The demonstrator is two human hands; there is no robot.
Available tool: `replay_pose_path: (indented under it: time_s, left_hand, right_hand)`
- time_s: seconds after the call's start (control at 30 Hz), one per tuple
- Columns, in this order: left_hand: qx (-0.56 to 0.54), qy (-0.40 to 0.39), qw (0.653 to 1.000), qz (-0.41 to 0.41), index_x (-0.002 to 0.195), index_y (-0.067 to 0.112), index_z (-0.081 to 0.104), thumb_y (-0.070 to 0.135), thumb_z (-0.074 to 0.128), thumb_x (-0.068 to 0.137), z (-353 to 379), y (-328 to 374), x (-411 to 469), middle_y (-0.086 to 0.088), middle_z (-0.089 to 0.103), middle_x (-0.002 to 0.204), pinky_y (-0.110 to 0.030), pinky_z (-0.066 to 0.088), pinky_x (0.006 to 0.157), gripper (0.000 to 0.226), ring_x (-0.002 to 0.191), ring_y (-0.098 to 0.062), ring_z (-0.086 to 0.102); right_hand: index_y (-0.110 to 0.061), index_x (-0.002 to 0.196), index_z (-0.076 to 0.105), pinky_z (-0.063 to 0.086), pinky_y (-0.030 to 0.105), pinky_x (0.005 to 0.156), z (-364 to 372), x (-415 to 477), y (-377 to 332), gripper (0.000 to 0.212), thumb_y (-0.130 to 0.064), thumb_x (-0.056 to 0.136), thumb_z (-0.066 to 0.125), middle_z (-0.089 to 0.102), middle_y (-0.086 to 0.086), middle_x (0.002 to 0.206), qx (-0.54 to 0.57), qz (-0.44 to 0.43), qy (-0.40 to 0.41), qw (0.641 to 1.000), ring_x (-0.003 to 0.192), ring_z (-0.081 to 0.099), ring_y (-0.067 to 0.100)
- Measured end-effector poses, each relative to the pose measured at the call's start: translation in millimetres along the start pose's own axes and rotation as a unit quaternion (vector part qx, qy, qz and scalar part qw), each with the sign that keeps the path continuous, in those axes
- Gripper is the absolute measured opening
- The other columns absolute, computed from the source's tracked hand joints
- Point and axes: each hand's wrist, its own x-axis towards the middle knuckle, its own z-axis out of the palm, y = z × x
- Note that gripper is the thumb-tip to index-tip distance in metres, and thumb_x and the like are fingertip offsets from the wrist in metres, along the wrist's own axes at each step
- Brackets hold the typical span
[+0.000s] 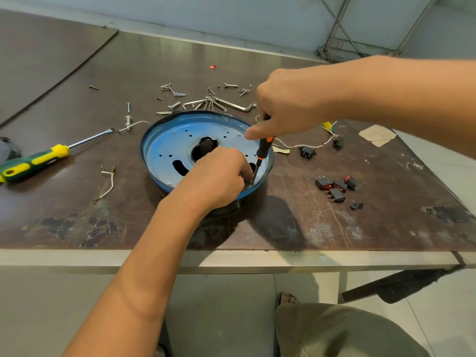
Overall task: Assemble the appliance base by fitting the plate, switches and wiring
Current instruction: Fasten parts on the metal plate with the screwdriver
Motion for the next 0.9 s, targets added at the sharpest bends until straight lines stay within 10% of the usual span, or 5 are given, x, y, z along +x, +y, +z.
replay_pose_path:
  time_s: [0.17,0.3,0.47,0.67,0.9]
  left_hand:
    - [-0.002,0.001,1.000,-0.004,0.108,0.028,0.077,-0.003,0.048,0.087,1,-1,2,0.000,0.069,0.120,-0.044,0.055,0.092,0.047,0.108,-0.026,0.062]
    - [0.003,-0.002,1.000,-0.005,0.108,0.027,0.077,-0.002,0.047,0.087,0,1,1,0.000,0.069,0.119,-0.044,0.055,0.091,0.047,0.106,-0.026,0.063]
    - [0.006,-0.005,1.000,-0.011,0.112,0.027,0.076,-0.003,0.046,0.089,-1,3,0,0.000,0.068,0.122,-0.043,0.055,0.093,0.048,0.109,-0.025,0.061]
    - [0.006,-0.006,1.000,-0.013,0.112,0.027,0.075,-0.001,0.049,0.090,-1,2,0,0.000,0.068,0.122,-0.042,0.054,0.094,0.044,0.109,-0.025,0.061]
    - [0.001,-0.002,1.000,-0.009,0.111,0.026,0.076,-0.004,0.045,0.089,-1,2,1,0.001,0.068,0.122,-0.043,0.053,0.096,0.048,0.111,-0.025,0.061]
  right_hand:
    - [-0.024,0.110,0.048,0.037,0.028,0.057,-5,-10,5,0.037,-0.047,0.088,0.066,0.055,-0.007,0.079,0.091,-0.045,-0.073,0.992,0.068,0.052,0.010]
    - [-0.022,0.092,0.060,0.034,0.025,0.053,-4,-7,1,0.024,-0.044,0.088,0.068,0.059,-0.005,0.074,0.059,-0.072,-0.025,0.995,0.062,0.052,0.009]
    - [-0.006,0.067,0.057,0.025,0.029,0.046,6,-6,3,0.057,-0.055,0.096,0.054,0.038,0.003,0.051,0.051,-0.037,0.032,0.998,0.046,0.030,0.017]
    - [-0.022,0.108,0.048,0.039,0.027,0.053,-8,-7,2,0.045,-0.056,0.084,0.066,0.058,-0.002,0.080,0.095,-0.042,-0.078,0.992,0.065,0.054,0.014]
    - [-0.009,0.066,0.059,0.033,0.028,0.046,7,-3,2,0.061,-0.062,0.094,0.049,0.049,0.003,0.052,-0.010,0.002,0.078,0.997,0.046,0.044,0.020]
